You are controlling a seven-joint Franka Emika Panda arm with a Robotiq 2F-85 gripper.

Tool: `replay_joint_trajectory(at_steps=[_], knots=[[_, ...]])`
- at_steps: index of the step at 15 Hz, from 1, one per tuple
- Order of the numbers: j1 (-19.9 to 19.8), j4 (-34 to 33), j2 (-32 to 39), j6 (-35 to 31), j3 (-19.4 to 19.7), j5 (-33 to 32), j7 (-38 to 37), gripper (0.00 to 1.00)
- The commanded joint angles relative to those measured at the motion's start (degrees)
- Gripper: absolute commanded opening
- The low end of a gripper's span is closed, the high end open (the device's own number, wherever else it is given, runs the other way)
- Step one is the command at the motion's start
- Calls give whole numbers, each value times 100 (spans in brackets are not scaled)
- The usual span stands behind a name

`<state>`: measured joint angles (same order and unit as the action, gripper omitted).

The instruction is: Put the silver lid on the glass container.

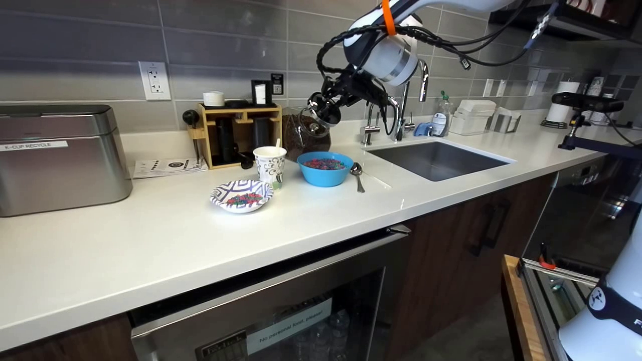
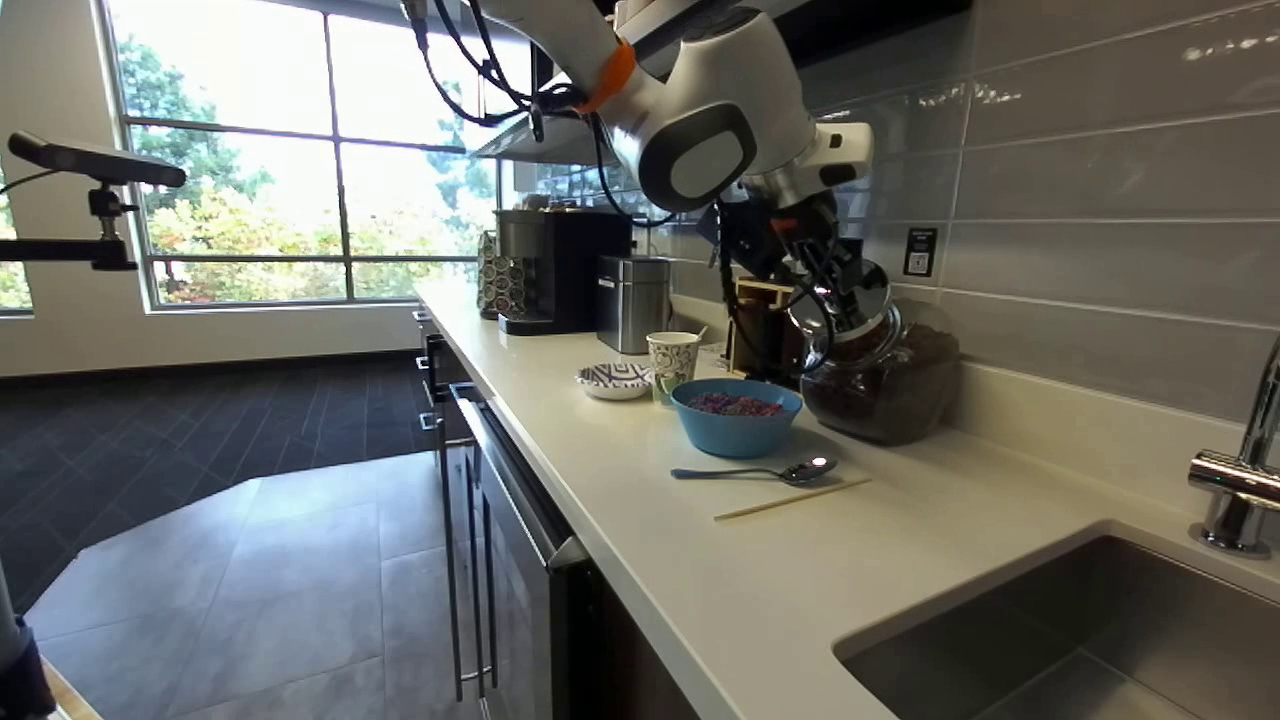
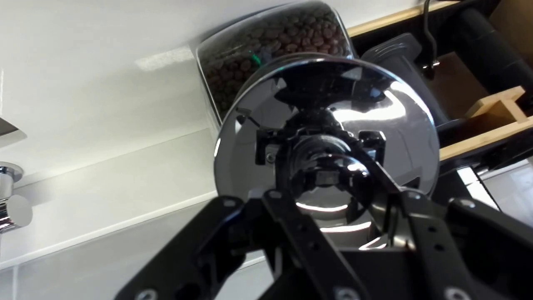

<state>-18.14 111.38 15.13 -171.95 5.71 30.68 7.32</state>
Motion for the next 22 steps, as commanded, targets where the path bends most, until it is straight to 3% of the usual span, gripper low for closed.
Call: replay_joint_trajectory(at_steps=[1, 8, 22], knots=[[-21, -295, 295, -35, -32, 20, 7, 21], [238, -444, 578, -61, 305, -267, -378, 21], [536, -711, 819, -61, 584, -397, -490, 21]])
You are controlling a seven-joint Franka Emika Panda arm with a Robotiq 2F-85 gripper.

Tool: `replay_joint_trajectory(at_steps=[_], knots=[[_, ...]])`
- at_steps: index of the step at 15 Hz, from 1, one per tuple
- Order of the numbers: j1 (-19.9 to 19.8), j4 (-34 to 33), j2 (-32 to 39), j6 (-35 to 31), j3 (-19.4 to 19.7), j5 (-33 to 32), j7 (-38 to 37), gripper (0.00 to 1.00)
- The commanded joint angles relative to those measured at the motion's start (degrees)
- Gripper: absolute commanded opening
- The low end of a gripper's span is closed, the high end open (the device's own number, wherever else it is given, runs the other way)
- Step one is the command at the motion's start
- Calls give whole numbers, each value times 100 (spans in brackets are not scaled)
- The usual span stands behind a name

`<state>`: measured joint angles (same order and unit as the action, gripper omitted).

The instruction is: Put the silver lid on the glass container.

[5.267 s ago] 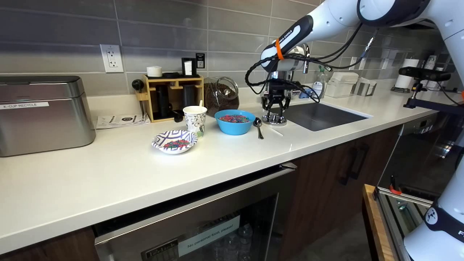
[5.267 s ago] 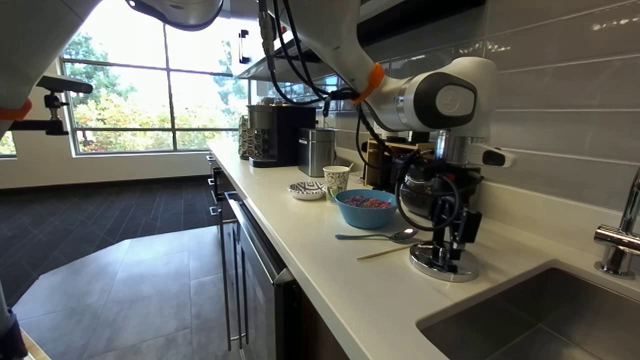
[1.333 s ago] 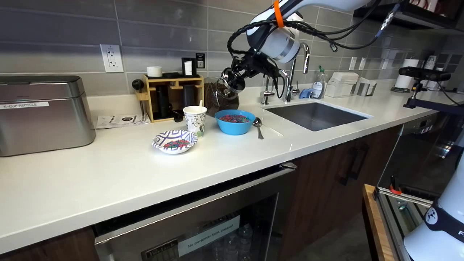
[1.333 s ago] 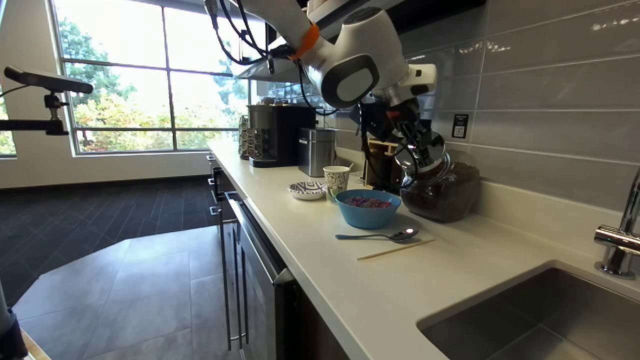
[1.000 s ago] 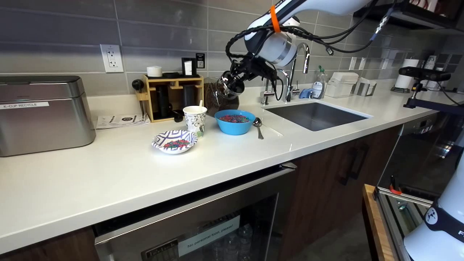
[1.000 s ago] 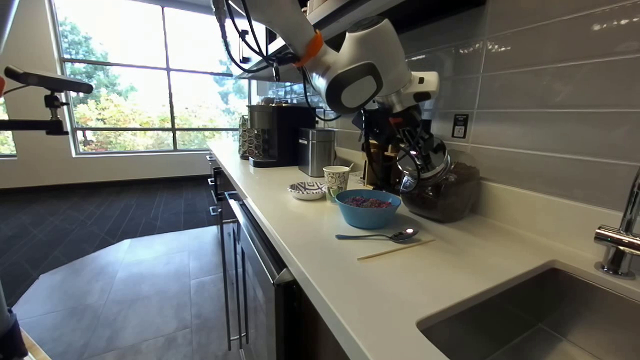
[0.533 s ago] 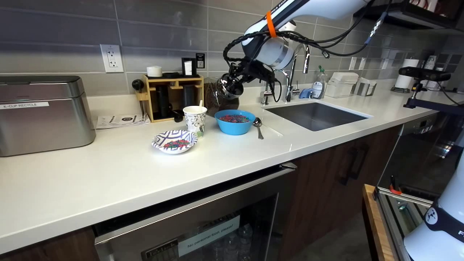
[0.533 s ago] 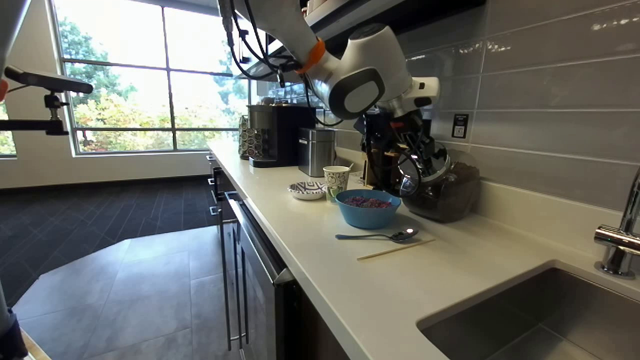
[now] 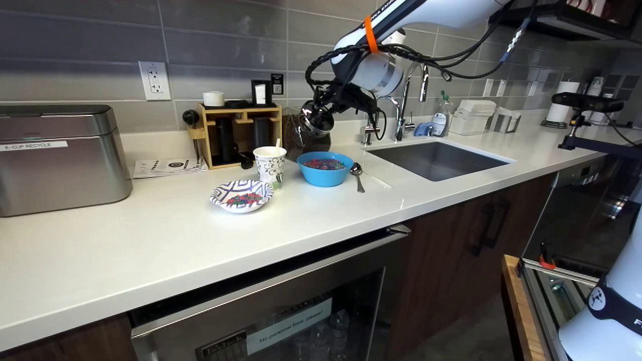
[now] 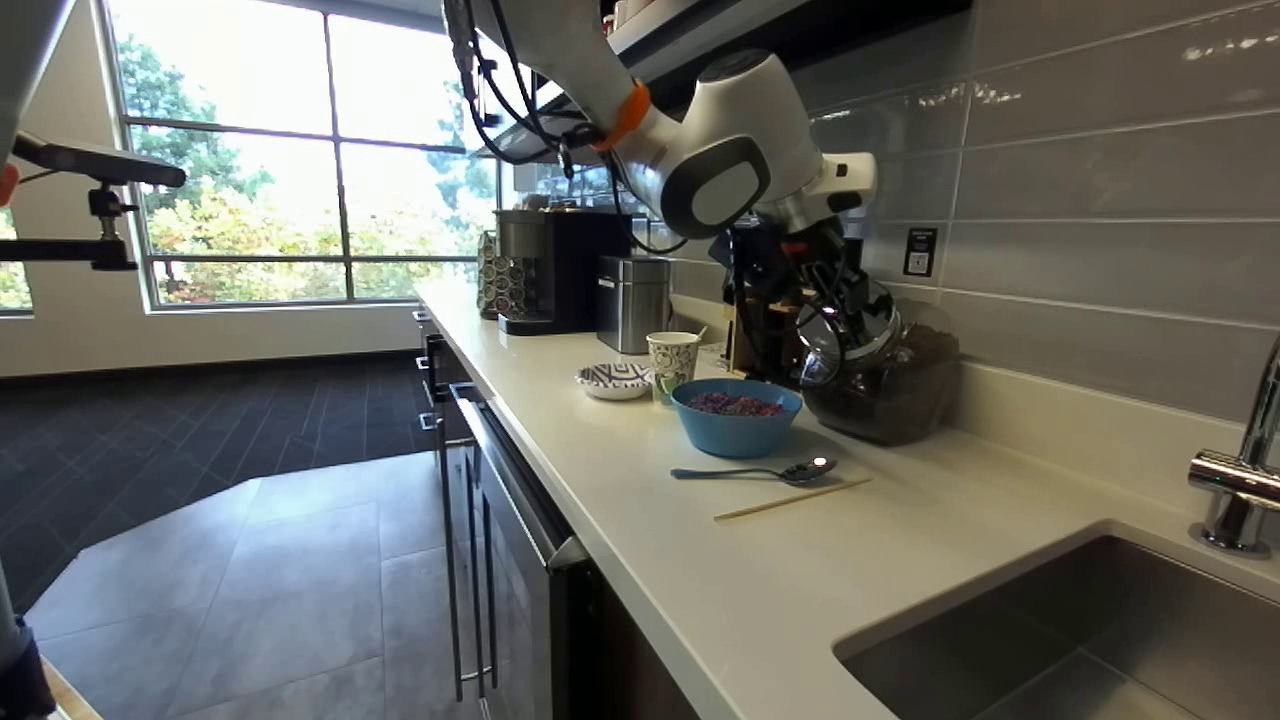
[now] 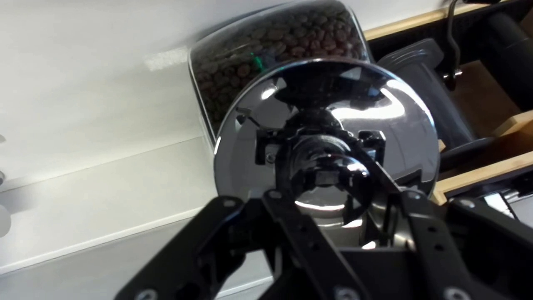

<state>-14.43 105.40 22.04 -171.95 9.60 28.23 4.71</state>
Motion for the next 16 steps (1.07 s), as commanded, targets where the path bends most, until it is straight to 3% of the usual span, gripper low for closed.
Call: replay_joint_trajectory(at_steps=[1, 7, 8, 16], knots=[[203, -118, 141, -42, 247, -185, -266, 21], [291, -173, 229, -71, 296, -197, -264, 21], [134, -150, 234, -144, 154, -589, -583, 21], [184, -214, 286, -128, 270, -1285, -1159, 21]])
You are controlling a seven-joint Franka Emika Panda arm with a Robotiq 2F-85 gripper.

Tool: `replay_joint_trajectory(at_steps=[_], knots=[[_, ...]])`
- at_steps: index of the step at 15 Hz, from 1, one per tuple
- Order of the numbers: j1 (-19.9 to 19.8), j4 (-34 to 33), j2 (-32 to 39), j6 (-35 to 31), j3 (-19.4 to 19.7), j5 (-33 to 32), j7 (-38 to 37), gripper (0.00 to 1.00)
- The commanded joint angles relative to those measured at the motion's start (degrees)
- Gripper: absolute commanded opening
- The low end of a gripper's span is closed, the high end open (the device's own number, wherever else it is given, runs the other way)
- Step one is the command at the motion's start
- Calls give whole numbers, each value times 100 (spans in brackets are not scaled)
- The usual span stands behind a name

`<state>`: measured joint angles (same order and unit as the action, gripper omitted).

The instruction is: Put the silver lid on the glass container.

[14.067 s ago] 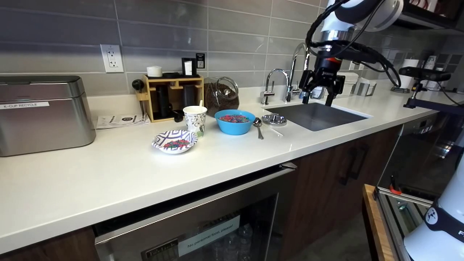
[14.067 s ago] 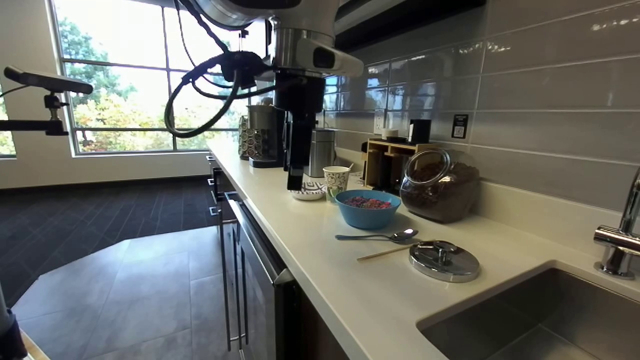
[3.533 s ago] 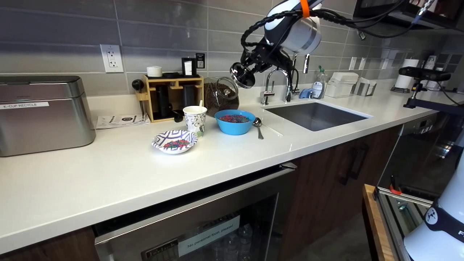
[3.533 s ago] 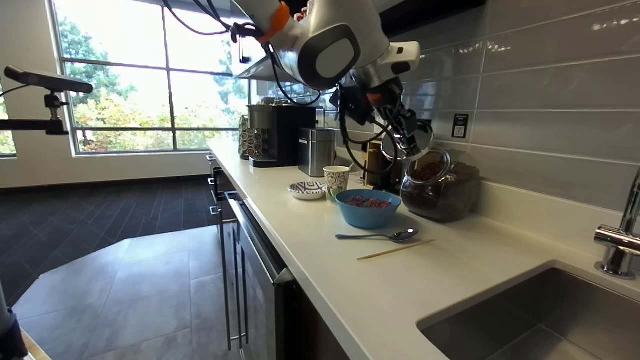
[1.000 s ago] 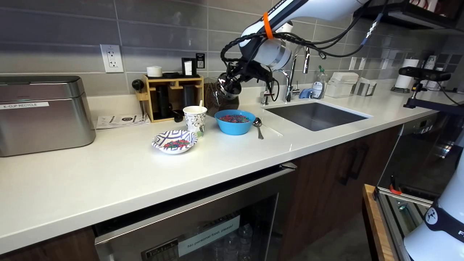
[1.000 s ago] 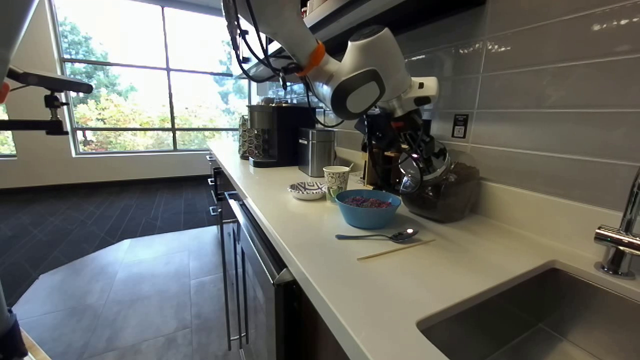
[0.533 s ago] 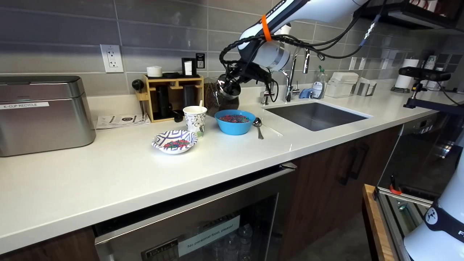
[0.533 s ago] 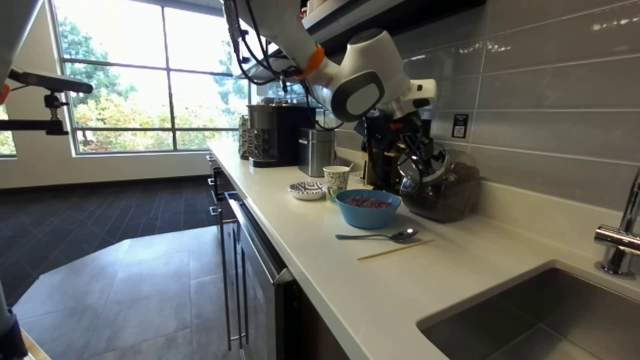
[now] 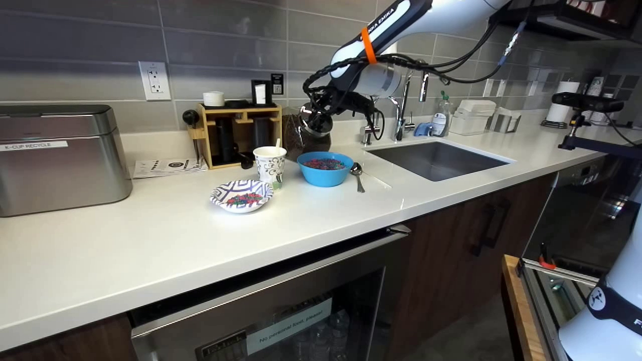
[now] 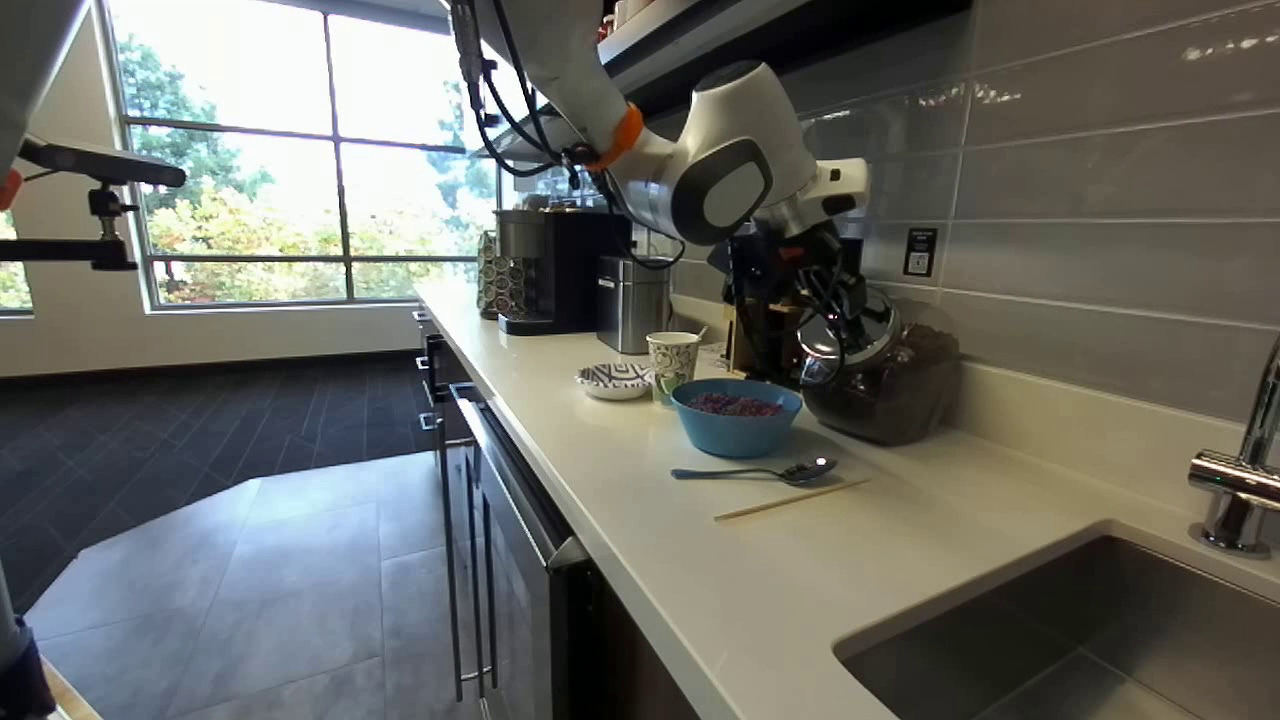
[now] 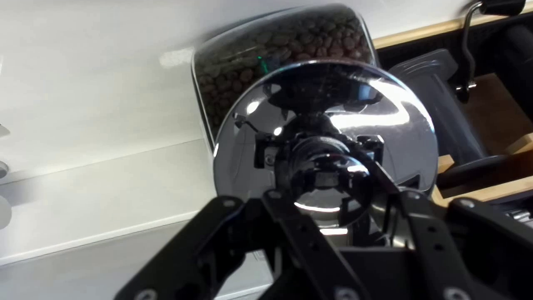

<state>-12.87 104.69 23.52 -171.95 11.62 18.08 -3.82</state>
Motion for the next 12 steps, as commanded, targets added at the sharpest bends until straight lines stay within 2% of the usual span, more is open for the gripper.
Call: replay_joint_trajectory(at_steps=[1, 12], knots=[[31, -153, 139, -130, 77, -313, -339, 21], [-21, -245, 248, -49, 53, -462, -417, 21]])
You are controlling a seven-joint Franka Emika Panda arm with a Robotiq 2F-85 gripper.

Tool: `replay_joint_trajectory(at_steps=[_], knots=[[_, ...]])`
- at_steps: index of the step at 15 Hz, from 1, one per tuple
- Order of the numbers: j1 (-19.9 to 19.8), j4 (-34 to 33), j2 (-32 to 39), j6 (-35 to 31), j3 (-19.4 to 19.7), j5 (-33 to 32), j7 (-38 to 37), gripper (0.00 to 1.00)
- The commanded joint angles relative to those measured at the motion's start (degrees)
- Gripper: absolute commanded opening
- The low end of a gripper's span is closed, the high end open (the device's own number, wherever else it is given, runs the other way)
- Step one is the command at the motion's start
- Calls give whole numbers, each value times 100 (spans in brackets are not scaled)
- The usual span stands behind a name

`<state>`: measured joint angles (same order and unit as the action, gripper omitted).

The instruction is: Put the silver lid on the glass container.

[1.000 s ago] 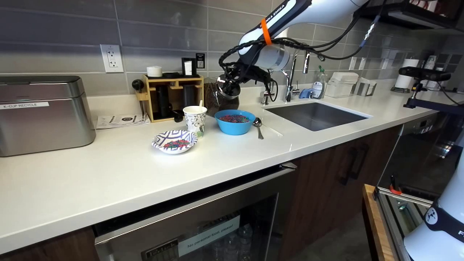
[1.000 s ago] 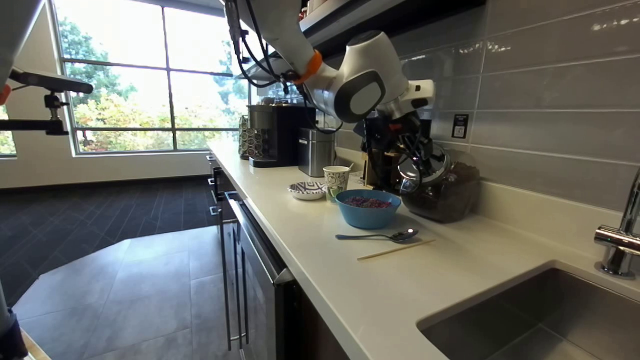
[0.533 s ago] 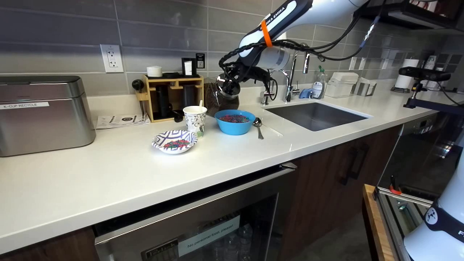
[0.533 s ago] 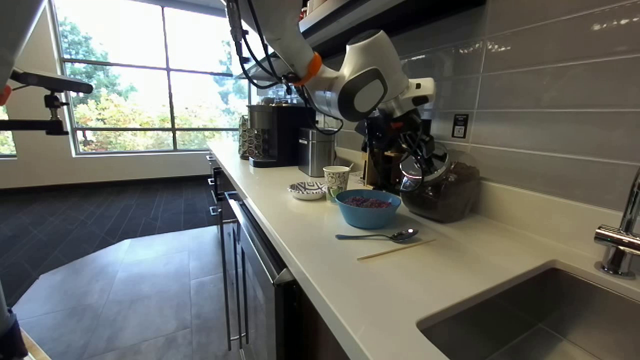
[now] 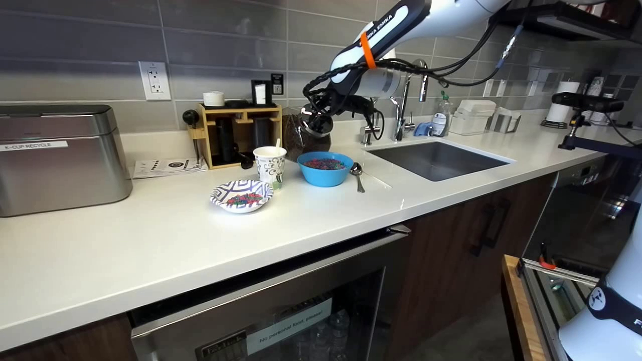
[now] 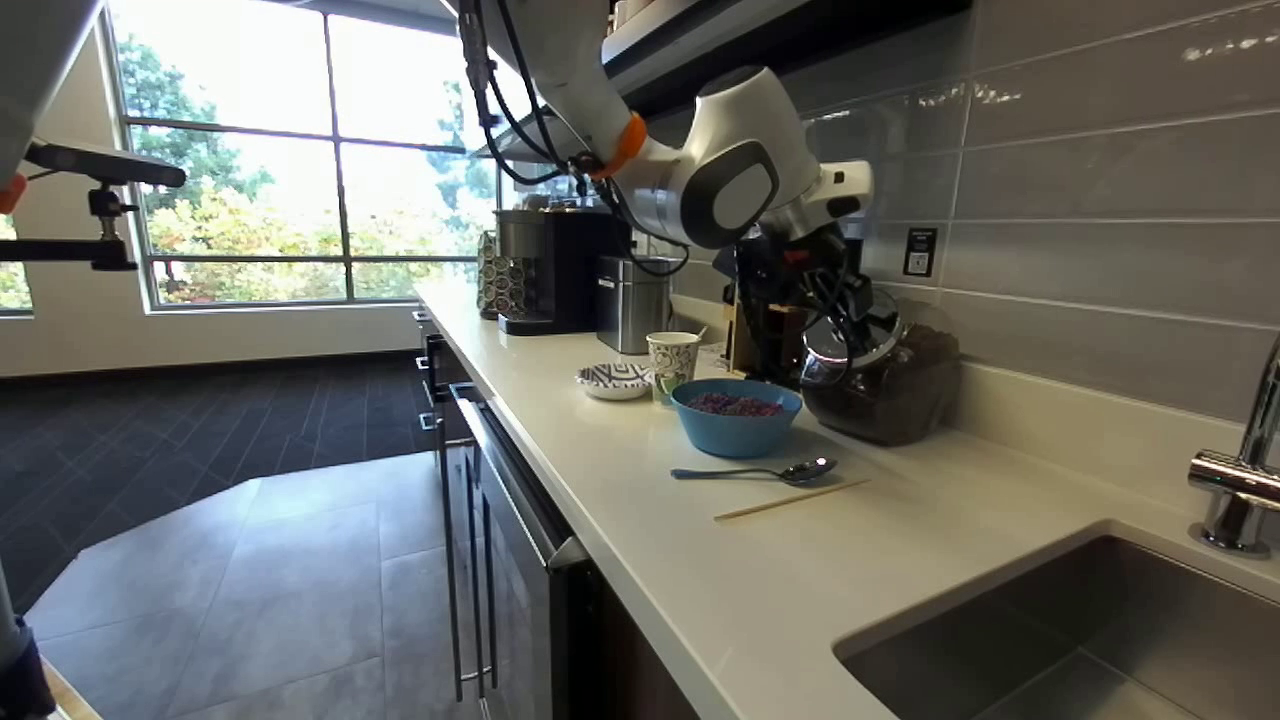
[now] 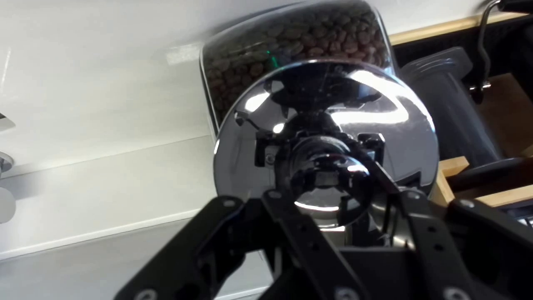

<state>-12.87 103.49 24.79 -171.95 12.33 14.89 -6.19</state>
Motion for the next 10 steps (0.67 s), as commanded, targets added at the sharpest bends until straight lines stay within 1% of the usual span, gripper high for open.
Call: replay_joint_trajectory(at_steps=[1, 6, 10], knots=[[-22, -140, 134, -66, -27, -143, -174, 21], [1, -258, 237, -89, 32, -202, -199, 21], [-75, -393, 323, -66, -55, -159, -149, 21]])
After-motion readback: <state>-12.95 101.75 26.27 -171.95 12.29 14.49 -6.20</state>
